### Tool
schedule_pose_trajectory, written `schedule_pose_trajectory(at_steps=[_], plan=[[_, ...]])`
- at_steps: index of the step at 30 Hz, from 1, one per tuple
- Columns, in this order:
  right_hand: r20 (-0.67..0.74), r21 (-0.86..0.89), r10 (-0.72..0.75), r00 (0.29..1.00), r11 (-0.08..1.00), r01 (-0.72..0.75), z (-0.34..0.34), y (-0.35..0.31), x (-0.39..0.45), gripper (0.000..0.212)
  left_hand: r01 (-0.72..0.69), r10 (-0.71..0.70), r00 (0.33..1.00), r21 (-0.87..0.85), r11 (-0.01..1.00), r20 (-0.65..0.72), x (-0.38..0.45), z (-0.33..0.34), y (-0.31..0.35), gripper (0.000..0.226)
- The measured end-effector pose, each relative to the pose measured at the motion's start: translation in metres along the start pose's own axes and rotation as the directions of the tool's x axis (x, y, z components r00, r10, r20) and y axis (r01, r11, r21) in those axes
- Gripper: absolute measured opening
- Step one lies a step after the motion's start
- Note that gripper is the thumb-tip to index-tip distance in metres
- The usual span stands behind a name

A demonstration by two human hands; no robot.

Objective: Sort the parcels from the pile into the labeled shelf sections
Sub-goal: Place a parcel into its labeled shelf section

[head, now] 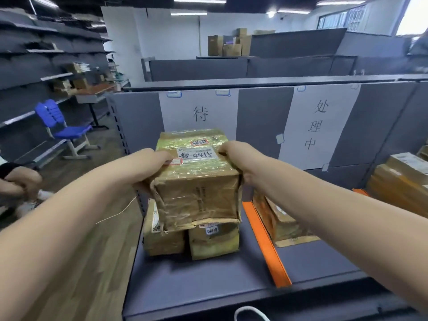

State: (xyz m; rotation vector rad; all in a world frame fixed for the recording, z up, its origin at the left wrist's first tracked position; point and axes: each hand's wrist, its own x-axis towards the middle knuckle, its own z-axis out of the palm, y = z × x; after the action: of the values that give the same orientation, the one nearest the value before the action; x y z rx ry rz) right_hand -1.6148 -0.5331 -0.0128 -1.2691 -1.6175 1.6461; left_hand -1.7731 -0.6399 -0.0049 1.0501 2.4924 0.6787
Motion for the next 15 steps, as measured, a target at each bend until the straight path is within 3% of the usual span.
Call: schedule_pose_trajectory(at_steps=[3,6,8,15], plan=[[-0.078,-0.173,-0.055,0.995,0.984,0.040,-0.003,0.000,0.012,0.038,-0.027,0.034,0.996,-0.089,0.996,0.083,0.017,0.010,-0.002,0.034],[-0.140,-0.165,-0.035,0.990,0.986,0.011,0.001,-0.001,0.025,0.023,0.002,0.039,0.985,-0.237,0.971,0.169,0.026,0.014,-0.001,0.032],[-0.201,-0.201,-0.017,0.979,0.979,-0.024,0.002,0.000,0.030,0.010,-0.013,0.050,0.985,-0.222,0.975,0.163,0.032,0.019,-0.001,0.031],[-0.226,-0.239,-0.024,0.974,0.971,-0.032,0.002,0.022,0.057,0.011,0.016,0.066,0.951,-0.261,0.965,0.301,0.042,0.031,-0.016,0.028]])
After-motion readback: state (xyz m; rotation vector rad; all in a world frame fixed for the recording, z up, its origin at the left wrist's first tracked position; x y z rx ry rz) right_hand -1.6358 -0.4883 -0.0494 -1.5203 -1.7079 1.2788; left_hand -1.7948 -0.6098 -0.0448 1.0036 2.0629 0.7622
